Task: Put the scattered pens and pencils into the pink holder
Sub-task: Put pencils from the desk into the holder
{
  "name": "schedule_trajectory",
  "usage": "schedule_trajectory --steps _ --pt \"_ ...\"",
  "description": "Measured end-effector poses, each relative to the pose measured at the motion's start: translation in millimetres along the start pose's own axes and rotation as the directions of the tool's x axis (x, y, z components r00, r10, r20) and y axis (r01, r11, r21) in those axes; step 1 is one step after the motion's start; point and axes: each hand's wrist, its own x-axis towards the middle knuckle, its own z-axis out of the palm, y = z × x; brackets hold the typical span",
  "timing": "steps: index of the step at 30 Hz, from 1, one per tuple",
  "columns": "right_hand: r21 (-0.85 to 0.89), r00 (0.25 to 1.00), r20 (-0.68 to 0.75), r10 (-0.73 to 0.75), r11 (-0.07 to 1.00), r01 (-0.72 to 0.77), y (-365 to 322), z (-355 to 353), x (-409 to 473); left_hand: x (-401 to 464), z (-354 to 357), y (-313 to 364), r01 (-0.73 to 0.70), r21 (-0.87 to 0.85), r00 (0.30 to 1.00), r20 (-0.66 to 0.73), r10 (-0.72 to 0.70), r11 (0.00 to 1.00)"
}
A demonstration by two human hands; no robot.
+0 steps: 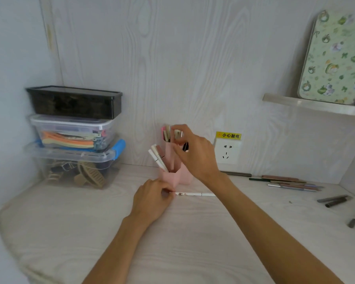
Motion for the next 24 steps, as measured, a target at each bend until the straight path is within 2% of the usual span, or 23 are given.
schedule_trajectory --steps 3,7,10,15,17,19,21,24 --pt "-0.170 0.983 0.154 -0.100 0.977 0.126 5.6 12.0 -2.1 -0.5 0.6 -4.3 0.005 -0.004 1.000 -0.004 -0.005 1.000" --pt "-0.368 0.928 0.267 -0.259 0.863 0.346 12.9 17.7 2.1 -0.5 1.3 -5.1 0.013 -0.031 1.000 -0.019 -0.013 0.999" --pt "-0.408 0.916 0.305 -0.261 0.833 0.373 12.3 14.9 -0.1 0.9 1.7 -4.3 0.009 -0.106 0.999 -0.052 -0.014 0.994" --pt "-0.228 0.989 0.104 -0.103 0.966 0.125 37.6 -10.2 -31.5 1.2 -2.5 3.0 -0.038 -0.296 0.987 -0.161 -0.011 0.954" --pt "-0.205 0.999 0.029 0.029 0.979 -0.022 61.8 -24.5 -53.7 0.3 -6.5 9.8 -0.081 -0.367 0.975 -0.220 -0.002 0.927" --pt "-0.243 0.985 0.012 0.171 0.956 -0.163 87.7 -36.1 -74.8 0.5 -13.6 17.0 -0.139 -0.435 0.947 -0.322 -0.010 0.889" --pt "-0.347 0.958 0.030 0.284 0.902 -0.256 112.5 -44.5 -87.8 3.6 -27.6 25.1 -0.212 -0.433 0.879 -0.476 -0.022 0.876" --pt "-0.528 0.882 0.081 0.464 0.771 -0.357 143.6 -54.5 -94.0 20.6 -56.3 34.6 -0.295 -0.314 0.720 -0.694 -0.006 0.902"
